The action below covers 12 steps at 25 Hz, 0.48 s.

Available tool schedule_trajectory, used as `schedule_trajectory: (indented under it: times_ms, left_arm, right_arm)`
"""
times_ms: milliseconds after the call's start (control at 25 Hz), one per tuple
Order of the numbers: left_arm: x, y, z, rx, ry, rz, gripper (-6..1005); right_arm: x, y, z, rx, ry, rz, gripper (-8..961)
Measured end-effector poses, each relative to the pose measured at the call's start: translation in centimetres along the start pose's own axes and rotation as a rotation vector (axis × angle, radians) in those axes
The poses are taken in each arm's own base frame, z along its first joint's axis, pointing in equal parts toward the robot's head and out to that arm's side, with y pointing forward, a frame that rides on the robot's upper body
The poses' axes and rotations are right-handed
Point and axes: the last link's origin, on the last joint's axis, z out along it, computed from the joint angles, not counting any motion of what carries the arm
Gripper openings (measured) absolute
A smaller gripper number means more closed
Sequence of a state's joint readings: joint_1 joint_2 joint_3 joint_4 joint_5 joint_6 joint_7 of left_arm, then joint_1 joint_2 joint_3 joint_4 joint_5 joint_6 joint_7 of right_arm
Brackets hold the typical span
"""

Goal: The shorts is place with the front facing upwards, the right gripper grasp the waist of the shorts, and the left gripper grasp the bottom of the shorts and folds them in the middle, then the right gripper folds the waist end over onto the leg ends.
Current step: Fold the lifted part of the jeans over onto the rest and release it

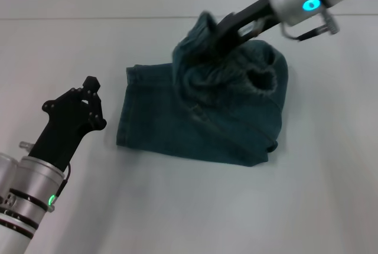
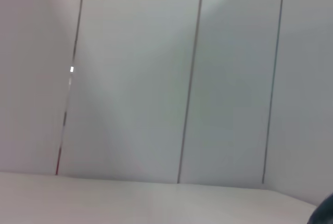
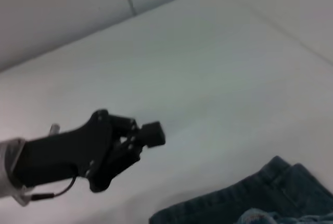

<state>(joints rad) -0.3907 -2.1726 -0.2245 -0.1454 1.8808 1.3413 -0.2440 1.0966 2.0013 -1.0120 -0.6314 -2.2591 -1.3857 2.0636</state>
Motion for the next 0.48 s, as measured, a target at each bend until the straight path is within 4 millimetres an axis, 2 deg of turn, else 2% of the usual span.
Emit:
schedule_trajectory:
  times_ms: [320, 480]
  left_arm:
    - [-0.2, -0.3, -0.3, 0.014, -0.008, 0.004, 0]
    - [-0.2, -0.3, -0.4, 0.016, -0.009, 0.004, 0]
  right_arm:
    - [-0.6, 2.6, 4.4, -0.020, 0.144, -0.092, 131]
    - [-0.2, 2.9, 5.4, -0.017, 0.173, -0.103, 208]
